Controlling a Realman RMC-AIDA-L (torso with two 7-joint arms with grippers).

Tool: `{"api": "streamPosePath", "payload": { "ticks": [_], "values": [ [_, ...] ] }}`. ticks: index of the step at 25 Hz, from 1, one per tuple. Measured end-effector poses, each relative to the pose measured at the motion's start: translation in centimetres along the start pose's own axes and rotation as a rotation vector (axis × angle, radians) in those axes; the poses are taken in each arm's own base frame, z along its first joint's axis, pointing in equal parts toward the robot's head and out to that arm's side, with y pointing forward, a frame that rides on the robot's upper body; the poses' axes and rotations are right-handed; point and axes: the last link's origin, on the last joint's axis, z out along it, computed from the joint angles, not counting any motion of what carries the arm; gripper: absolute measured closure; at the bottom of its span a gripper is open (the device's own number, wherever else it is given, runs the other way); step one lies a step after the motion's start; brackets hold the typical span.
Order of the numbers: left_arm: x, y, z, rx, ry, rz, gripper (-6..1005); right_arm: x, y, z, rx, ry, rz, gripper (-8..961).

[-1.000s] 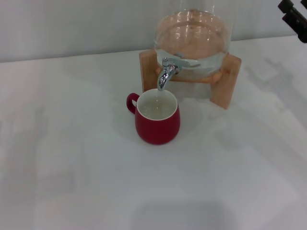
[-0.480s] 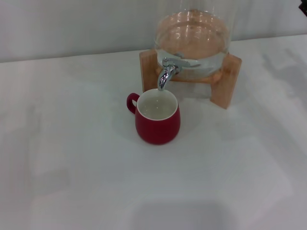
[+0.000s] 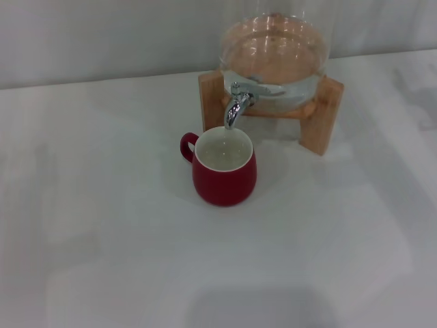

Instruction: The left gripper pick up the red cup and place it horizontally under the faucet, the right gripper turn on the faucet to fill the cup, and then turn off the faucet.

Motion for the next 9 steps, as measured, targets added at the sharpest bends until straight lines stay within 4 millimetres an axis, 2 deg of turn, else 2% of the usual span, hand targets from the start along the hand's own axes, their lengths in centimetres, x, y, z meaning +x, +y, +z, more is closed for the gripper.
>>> {"api": "streamPosePath", "payload": {
  "ticks": [9],
  "values": [
    [0.06, -0.29, 0.31, 0.014, 0.0, 0.009, 242, -0.09, 0.03, 0.22, 0.012, -0.009, -0.004, 124]
  ]
}}
